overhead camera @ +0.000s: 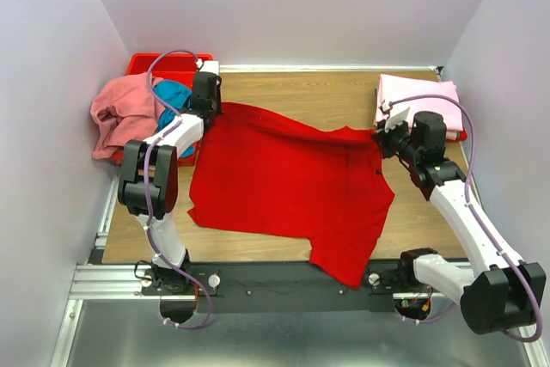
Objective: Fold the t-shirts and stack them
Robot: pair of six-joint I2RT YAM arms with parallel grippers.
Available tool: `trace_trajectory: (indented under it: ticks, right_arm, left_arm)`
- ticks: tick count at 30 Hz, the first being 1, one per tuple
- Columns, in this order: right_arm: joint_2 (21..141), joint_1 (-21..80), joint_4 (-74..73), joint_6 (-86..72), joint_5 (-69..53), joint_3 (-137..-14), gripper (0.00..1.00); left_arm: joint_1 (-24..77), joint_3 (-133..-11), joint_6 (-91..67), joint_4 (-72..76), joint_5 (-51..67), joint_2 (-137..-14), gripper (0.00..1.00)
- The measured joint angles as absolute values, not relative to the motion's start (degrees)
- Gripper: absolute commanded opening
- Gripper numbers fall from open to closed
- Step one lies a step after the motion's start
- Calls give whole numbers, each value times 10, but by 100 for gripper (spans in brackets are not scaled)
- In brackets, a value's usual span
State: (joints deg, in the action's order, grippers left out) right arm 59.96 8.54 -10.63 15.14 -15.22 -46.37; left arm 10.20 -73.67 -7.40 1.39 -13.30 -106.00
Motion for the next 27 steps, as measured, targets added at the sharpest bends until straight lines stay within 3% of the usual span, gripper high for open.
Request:
trace_trajectory:
  ticks: [16, 27]
  right_arm:
    - [587, 85, -145, 177, -249, -456, 0]
    - [576, 85, -164, 189, -244, -444, 0]
  left_arm:
    - [102, -717, -65, 26, -136, -1060, 0]
    - [102, -683, -56, 35, -149, -1061, 0]
